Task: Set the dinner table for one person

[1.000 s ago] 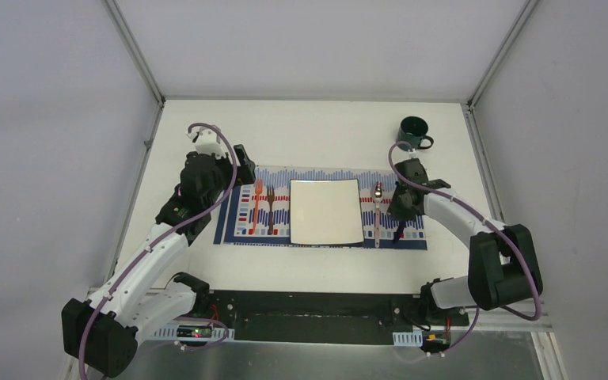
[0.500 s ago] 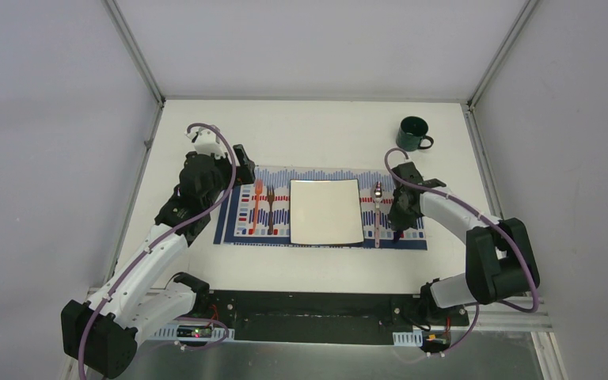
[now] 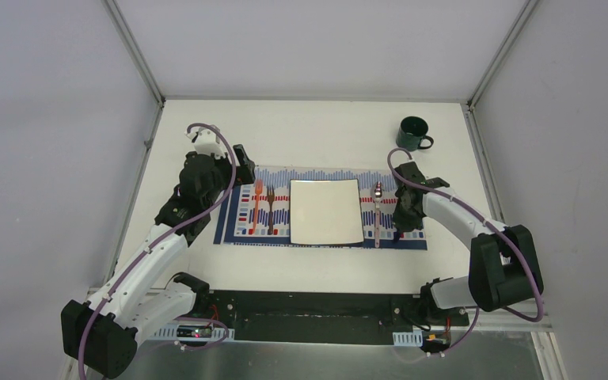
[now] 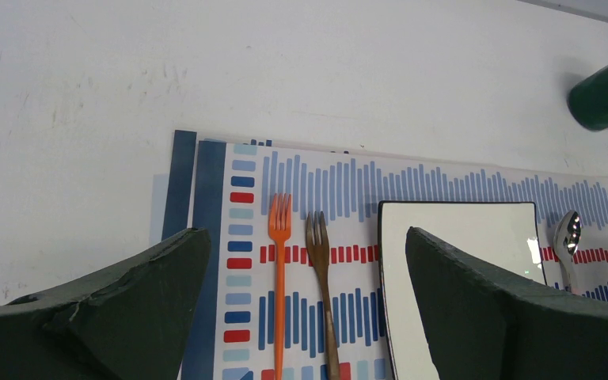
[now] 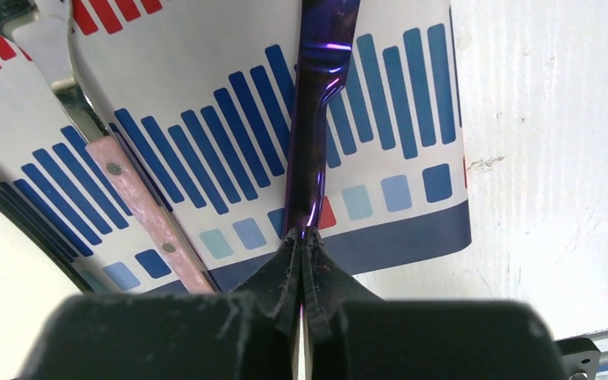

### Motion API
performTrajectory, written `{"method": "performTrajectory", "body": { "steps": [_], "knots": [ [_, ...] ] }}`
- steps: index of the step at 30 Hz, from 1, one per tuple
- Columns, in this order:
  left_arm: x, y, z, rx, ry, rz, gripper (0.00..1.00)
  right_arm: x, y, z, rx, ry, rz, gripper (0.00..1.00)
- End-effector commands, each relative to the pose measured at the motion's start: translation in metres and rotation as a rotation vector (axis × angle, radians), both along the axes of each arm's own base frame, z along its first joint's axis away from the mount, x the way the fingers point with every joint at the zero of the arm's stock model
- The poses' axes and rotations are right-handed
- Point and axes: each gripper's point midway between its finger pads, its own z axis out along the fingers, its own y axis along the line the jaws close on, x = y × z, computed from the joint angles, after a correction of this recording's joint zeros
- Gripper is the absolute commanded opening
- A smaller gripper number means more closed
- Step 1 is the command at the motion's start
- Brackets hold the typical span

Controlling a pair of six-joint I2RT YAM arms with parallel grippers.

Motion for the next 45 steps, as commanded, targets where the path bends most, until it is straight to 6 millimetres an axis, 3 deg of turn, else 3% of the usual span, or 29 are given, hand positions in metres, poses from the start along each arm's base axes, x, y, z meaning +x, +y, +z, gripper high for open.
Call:
{"method": "performTrajectory", "body": {
  "steps": [1, 3, 8, 17, 28, 41, 45],
  "knots": [
    [0.0, 0.0, 0.017, -0.016, -0.058, 0.005, 0.99, 0.007, -0.002, 0.014, -0.024, -0.028, 0.013, 0.0],
    [0.0, 0.001, 0.016, -0.016, -0.059, 0.009, 0.99, 0.007, -0.001, 0.015, -0.017, -0.035, 0.011, 0.0],
    [0.0, 0.0, 0.013, -0.019, -0.051, 0.006, 0.99, 0.017, 0.023, 0.025, 0.113, -0.096, 0.029, 0.0],
    [-0.003, 0.004, 0.015, -0.019, -0.061, 0.019, 0.99, 0.009, 0.047, 0.007, 0.208, 0.004, 0.044, 0.0],
    [-0.006, 0.007, 0.015, -0.01, -0.063, 0.027, 0.99, -0.006, 0.042, -0.019, 0.155, 0.167, -0.017, 0.0],
    [-0.004, 0.007, 0.012, -0.01, -0.061, 0.031, 0.99, -0.027, -0.001, -0.022, -0.137, 0.328, -0.085, 0.0],
    [-0.005, 0.007, 0.012, -0.008, -0.062, 0.031, 0.99, -0.028, -0.004, -0.024, -0.156, 0.332, -0.091, 0.0]
  ]
}}
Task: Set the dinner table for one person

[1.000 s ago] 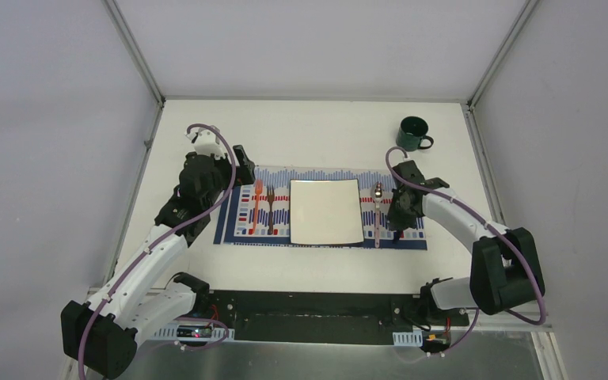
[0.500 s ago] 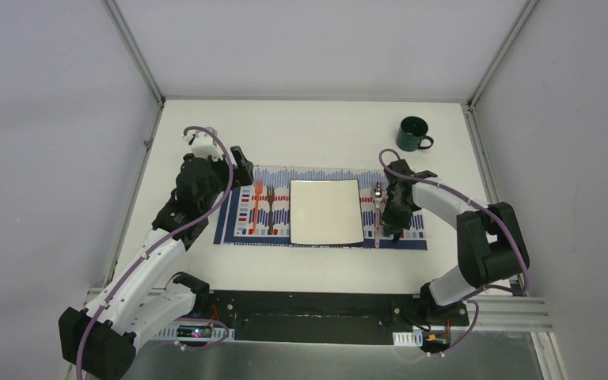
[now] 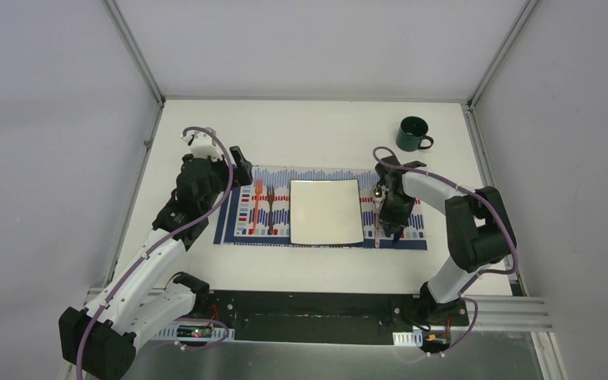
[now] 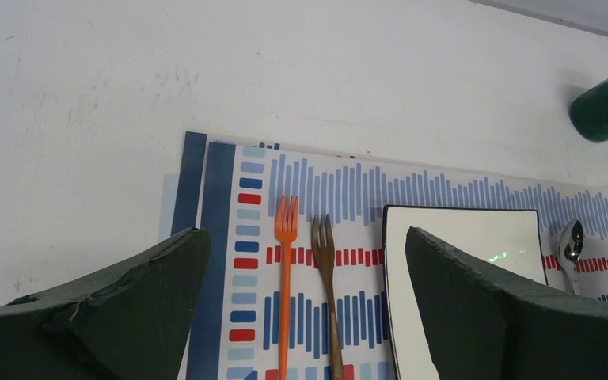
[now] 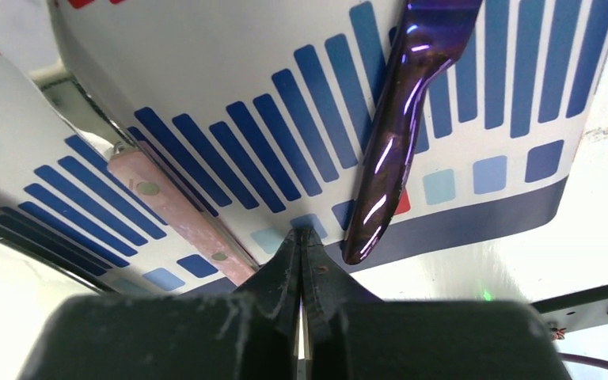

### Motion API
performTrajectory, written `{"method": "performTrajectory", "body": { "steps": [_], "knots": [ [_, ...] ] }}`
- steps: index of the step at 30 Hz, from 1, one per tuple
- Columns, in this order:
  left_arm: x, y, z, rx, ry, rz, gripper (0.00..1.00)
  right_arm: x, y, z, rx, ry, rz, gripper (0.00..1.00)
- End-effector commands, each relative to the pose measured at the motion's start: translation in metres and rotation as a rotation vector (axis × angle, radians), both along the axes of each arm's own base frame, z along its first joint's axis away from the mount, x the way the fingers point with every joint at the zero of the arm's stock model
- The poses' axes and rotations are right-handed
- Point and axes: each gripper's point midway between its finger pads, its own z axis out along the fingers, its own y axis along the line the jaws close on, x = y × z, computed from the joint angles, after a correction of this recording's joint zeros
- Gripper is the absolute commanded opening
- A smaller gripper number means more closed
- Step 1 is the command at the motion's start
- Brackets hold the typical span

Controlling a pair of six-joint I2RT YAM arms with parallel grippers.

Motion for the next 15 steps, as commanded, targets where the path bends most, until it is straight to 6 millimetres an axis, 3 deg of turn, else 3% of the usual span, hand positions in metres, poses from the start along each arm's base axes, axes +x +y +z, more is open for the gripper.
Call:
{"method": "performTrajectory", "body": {
  "steps": [1, 15],
  "knots": [
    [0.0, 0.001, 0.009, -0.004, -0.04, 0.006, 0.99, -0.02, -0.033, -0.005, -0.175, 0.078, -0.008, 0.0],
    [0.002, -0.001, 0.009, -0.005, -0.034, 0.0, 0.99, -0.021, -0.043, 0.002, -0.235, 0.078, -0.006, 0.0]
  ]
}}
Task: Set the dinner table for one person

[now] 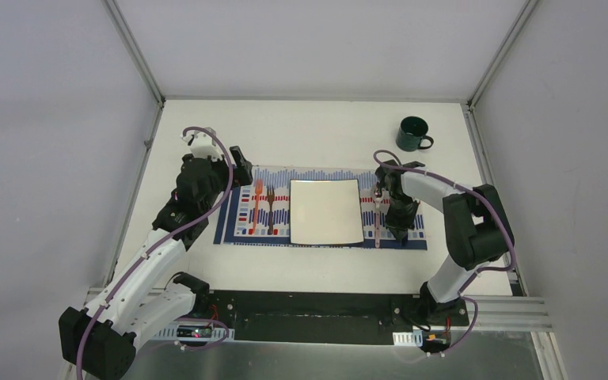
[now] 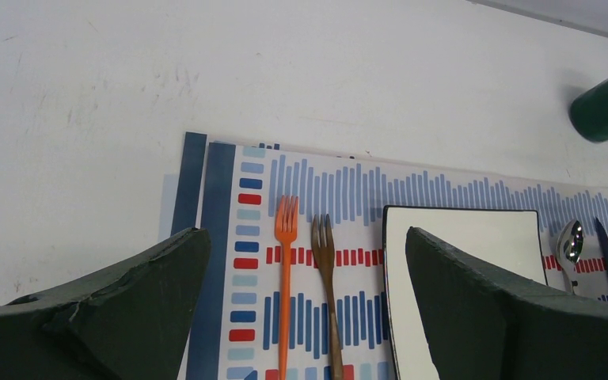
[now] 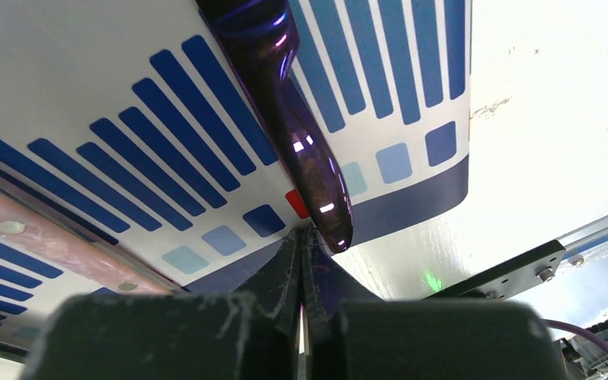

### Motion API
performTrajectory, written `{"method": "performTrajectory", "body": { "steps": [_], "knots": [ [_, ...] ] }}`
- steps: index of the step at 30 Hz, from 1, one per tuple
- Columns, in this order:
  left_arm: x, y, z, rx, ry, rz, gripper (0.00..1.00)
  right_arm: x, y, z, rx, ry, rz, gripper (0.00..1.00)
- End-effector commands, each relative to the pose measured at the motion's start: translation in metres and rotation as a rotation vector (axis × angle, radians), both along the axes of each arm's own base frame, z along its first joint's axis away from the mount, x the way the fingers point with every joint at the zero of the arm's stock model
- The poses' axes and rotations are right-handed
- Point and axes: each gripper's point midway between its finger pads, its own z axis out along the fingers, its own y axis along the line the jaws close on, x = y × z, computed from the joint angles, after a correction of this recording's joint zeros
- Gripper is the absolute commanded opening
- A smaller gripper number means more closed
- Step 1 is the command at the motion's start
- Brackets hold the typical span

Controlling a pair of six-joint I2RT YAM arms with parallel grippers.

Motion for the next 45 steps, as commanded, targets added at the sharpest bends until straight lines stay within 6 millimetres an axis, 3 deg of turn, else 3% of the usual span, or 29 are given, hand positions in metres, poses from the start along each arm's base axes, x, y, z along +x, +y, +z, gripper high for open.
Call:
{"method": "performTrajectory", "body": {
  "steps": [1, 9, 14, 19, 20, 22, 27, 34, 45],
  "knots": [
    [0.002, -0.001, 0.01, -0.006, -0.036, 0.0, 0.99, -0.006, -0.012, 0.0, -0.061, 0.024, -0.003, 0.0],
    [0.002, -0.001, 0.011, -0.003, -0.038, 0.0, 0.99, -0.001, -0.002, -0.001, -0.003, 0.022, 0.013, 0.0],
    [0.002, -0.001, 0.012, 0.002, -0.038, 0.002, 0.99, 0.015, 0.044, 0.014, 0.277, -0.082, 0.083, 0.0],
    [0.003, 0.0, 0.013, 0.008, -0.036, 0.005, 0.99, 0.04, 0.086, 0.056, 0.529, -0.27, 0.175, 0.0],
    [0.002, 0.0, 0.014, 0.007, -0.04, 0.004, 0.99, 0.044, 0.087, 0.062, 0.537, -0.297, 0.193, 0.0],
    [0.003, 0.0, 0.014, 0.006, -0.04, 0.005, 0.99, 0.051, 0.073, 0.067, 0.448, -0.328, 0.19, 0.0],
    [0.002, 0.0, 0.016, 0.002, -0.041, 0.001, 0.99, 0.059, 0.039, 0.055, 0.236, -0.285, 0.184, 0.0],
    [-0.001, 0.002, 0.018, 0.007, -0.043, 0.007, 0.99, 0.07, 0.038, 0.031, 0.236, -0.277, 0.156, 0.0],
    [-0.001, 0.003, 0.012, 0.007, -0.032, 0.012, 0.99, 0.077, 0.067, 0.024, 0.391, -0.274, 0.193, 0.0]
  ]
}}
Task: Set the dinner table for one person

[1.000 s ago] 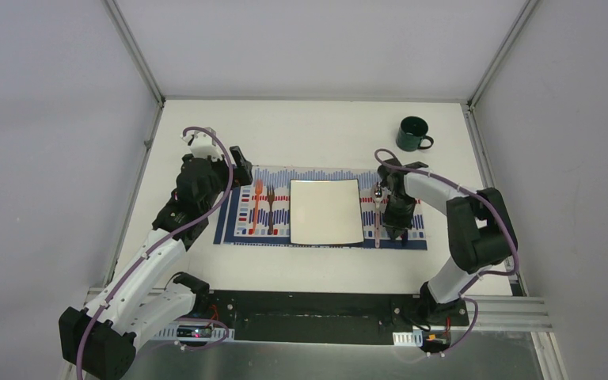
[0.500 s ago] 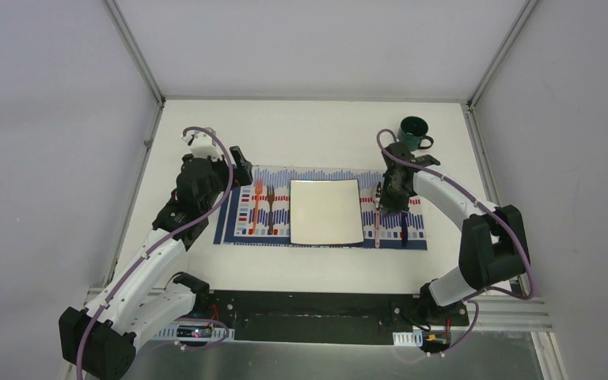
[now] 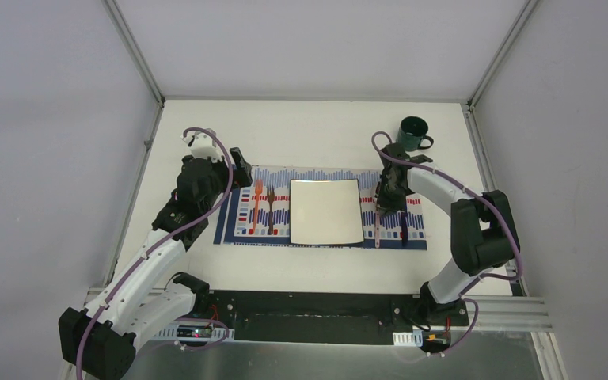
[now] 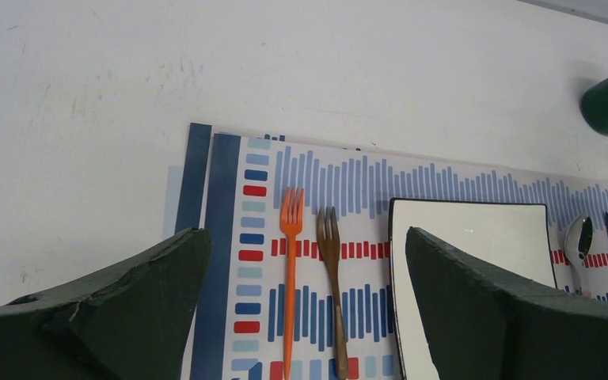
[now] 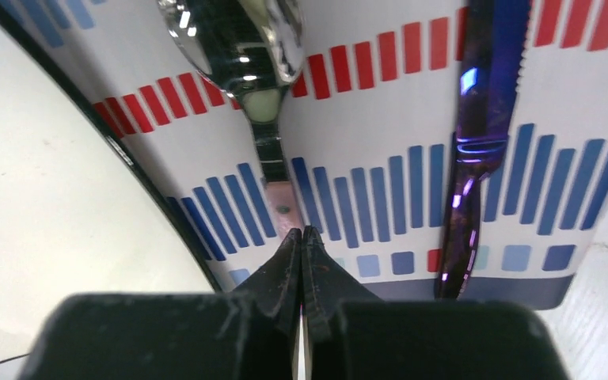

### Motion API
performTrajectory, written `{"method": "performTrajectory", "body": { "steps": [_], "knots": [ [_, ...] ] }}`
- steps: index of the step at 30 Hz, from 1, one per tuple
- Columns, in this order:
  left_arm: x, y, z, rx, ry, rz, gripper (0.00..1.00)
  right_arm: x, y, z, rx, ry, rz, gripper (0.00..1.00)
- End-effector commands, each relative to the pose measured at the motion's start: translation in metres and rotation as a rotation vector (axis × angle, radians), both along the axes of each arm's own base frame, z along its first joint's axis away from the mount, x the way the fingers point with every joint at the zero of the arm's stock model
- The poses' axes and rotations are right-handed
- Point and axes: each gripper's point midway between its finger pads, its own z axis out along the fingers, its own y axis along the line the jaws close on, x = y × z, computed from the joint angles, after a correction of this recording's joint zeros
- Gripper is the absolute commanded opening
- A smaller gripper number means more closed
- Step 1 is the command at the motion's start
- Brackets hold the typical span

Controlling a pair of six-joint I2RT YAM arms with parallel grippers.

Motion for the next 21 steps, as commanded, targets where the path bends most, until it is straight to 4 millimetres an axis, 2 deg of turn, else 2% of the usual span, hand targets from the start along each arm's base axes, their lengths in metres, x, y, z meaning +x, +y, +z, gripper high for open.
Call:
{"method": "performTrajectory", "body": {
  "steps": [1, 7, 13, 21],
  "knots": [
    [0.002, 0.0, 0.016, -0.005, -0.049, 0.005, 0.99, 0.014, 0.021, 0.007, 0.111, -0.052, 0.04, 0.0],
    [0.003, -0.001, 0.014, -0.004, -0.044, 0.003, 0.99, 0.025, 0.037, -0.001, 0.152, -0.035, 0.065, 0.0],
    [0.002, 0.002, 0.015, 0.002, -0.05, 0.014, 0.99, 0.031, 0.043, -0.013, 0.15, -0.009, 0.068, 0.0],
    [0.004, 0.001, 0.012, 0.005, -0.039, 0.012, 0.99, 0.031, 0.031, -0.017, 0.078, 0.001, 0.055, 0.0]
  ]
}}
